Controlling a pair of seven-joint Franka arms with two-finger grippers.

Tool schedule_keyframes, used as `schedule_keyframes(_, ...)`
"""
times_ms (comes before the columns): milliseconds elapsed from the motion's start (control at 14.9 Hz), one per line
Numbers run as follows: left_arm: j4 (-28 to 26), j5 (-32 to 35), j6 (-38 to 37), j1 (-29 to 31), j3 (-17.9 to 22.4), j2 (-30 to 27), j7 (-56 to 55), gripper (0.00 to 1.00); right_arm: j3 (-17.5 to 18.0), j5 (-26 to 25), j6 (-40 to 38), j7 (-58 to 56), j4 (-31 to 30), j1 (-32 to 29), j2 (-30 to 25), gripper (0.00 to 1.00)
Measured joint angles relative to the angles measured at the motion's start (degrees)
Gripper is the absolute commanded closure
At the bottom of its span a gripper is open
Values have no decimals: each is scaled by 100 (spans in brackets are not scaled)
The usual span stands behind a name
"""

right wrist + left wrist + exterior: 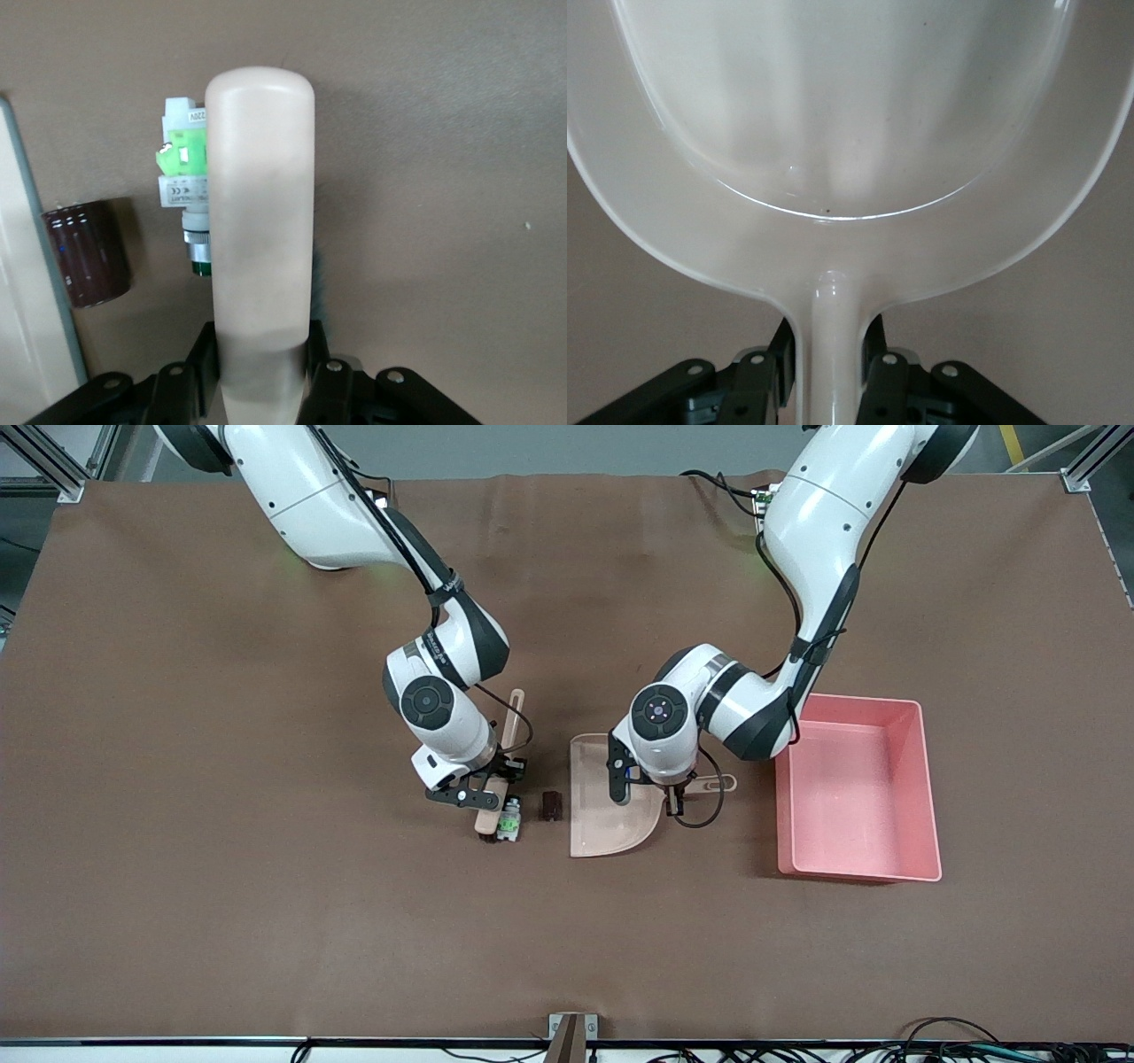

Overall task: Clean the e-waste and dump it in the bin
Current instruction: 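Lower the brush behind the green component and capacitor with the right gripper, then sweep the components into the dustpan with the right gripper's brush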

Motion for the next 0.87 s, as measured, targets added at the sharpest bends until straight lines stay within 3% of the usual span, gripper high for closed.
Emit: schedule_keyframes(872, 0, 0, 0, 0, 0, 1, 0, 81, 5, 191, -50, 415, 483, 434, 314, 100)
